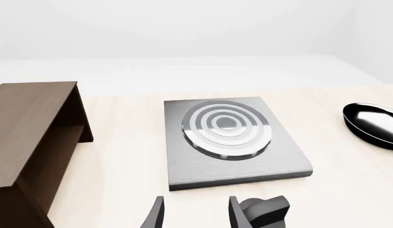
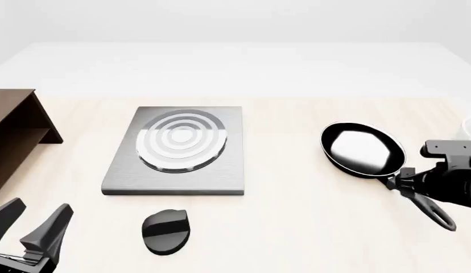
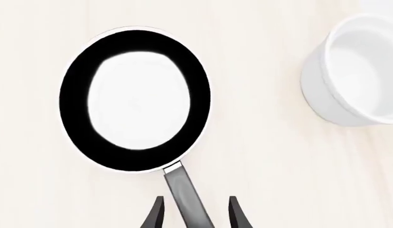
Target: Turn on the stove and put the frying pan on it.
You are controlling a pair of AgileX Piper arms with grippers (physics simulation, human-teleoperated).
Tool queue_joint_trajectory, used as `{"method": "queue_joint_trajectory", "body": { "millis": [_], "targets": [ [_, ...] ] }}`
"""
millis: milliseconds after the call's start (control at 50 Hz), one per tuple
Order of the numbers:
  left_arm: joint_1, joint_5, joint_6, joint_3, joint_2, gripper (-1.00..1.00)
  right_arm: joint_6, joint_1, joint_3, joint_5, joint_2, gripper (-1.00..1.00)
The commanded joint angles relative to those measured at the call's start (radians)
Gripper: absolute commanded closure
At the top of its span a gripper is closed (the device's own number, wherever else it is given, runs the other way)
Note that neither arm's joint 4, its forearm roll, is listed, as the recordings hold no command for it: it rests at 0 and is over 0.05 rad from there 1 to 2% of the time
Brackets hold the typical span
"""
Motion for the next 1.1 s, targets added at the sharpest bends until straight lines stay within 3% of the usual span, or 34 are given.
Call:
{"method": "queue_joint_trajectory", "body": {
  "millis": [20,1000,1020,1100],
  "targets": [
    [0.003,0.0,-0.003,0.001,0.0,-1.0,-0.002,0.015,0.015,-0.047,0.056,-1.0],
    [0.002,-0.005,-0.004,0.001,0.0,-1.0,-0.021,0.018,0.025,-0.139,0.192,-1.0],
    [0.002,-0.004,-0.004,0.001,0.0,-1.0,-0.02,0.018,0.026,-0.137,0.186,1.0],
    [0.002,-0.004,-0.003,0.001,0.0,-1.0,-0.017,0.021,0.026,-0.12,0.158,1.0]
  ]
}}
